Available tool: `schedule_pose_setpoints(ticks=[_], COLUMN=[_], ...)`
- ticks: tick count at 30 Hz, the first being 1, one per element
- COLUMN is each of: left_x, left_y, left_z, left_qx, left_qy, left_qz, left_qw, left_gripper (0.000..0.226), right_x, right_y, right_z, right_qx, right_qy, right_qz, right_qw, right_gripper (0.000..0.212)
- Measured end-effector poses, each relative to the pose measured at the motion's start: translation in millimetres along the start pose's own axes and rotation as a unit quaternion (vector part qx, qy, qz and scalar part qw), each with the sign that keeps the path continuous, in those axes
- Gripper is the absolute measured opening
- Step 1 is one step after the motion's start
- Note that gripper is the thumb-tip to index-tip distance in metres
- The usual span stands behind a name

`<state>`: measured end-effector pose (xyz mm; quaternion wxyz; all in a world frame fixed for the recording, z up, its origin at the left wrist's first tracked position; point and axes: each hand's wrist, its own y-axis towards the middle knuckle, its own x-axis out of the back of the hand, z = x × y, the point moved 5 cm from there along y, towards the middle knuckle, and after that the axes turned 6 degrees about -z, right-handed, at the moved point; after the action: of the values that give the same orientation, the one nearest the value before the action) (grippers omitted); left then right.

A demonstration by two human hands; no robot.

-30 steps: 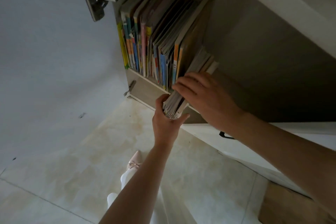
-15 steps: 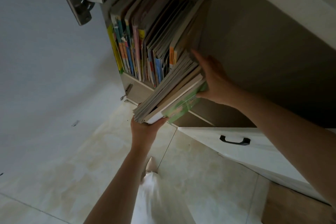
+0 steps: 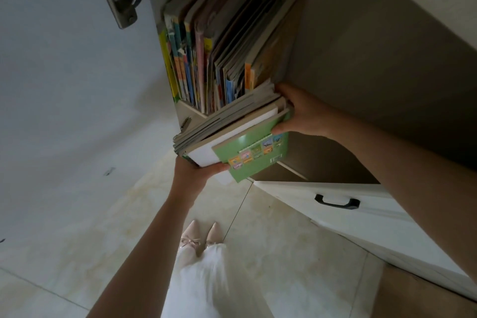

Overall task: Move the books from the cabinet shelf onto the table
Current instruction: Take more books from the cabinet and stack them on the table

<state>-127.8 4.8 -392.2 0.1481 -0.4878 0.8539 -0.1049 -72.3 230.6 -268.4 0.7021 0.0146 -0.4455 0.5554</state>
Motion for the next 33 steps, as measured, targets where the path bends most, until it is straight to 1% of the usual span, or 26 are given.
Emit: schedule_pose_setpoints(ticks=[4,6,8,10,12,14,17,19,21,23,25,27,30,33], left_x=[9.9,14.5,19.5,25.5,32.1,40.2,55.8,69.3,82.7,95.2,100.0,106.5,121.6,137.6], left_y=[-17.6,-38.1,-63.2,-91.6,-116.5,-141.7,-178.0,-200.8,-223.2,-248.9,-273.3,-302.3,-345.7,-395.6], left_z=[-1.9,-6.2,-14.8,-25.9,-38.9,-59.7,-88.7,-108.7,-130.7,-153.9,-169.6,-178.7,-178.4,-172.5], left_qx=[0.074,0.108,0.131,0.152,0.175,0.183,0.183,0.176,0.149,0.101,0.07,0.057,0.042,0.03], left_qy=[-0.022,-0.038,-0.059,-0.08,-0.114,-0.148,-0.178,-0.174,-0.136,-0.086,-0.056,-0.053,0.013,0.048], left_qz=[0.032,0.032,0.018,0.002,-0.027,-0.062,-0.14,-0.191,-0.236,-0.269,-0.271,-0.26,-0.273,-0.309], left_qw=[0.997,0.993,0.989,0.985,0.978,0.97,0.957,0.95,0.951,0.954,0.958,0.962,0.961,0.949], left_gripper=[0.072,0.069,0.064,0.064,0.068,0.072,0.074,0.078,0.081,0.079,0.073,0.068,0.075,0.079], right_x=[-6.8,-11.0,-17.0,-23.9,-27.4,-29.5,-38.2,-50.1,-61.1,-73.3,-82.0,-92.9,-113.3,-139.9], right_y=[-20.7,-39.5,-58.9,-80.1,-98.9,-121.6,-157.8,-182.7,-206.7,-226.4,-242.9,-261.9,-288.9,-320.4], right_z=[2.3,11.0,21.3,36.3,51.6,70.8,90.7,104.3,119.1,132.2,143.1,157.9,173.3,183.9], right_qx=[-0.006,-0.001,0.004,-0.013,-0.012,0.003,0.026,0.046,0.073,0.093,0.111,0.135,0.159,0.188], right_qy=[0.044,0.081,0.097,0.132,0.148,0.143,0.175,0.192,0.18,0.172,0.164,0.156,0.142,0.117], right_qz=[0.016,0.027,0.044,0.066,0.056,0.022,-0.003,-0.004,-0.016,-0.022,-0.034,-0.033,-0.015,0.008], right_qw=[0.999,0.996,0.994,0.989,0.987,0.99,0.984,0.98,0.981,0.98,0.98,0.978,0.977,0.975], right_gripper=[0.073,0.07,0.073,0.066,0.057,0.058,0.075,0.081,0.082,0.083,0.082,0.073,0.063,0.063])
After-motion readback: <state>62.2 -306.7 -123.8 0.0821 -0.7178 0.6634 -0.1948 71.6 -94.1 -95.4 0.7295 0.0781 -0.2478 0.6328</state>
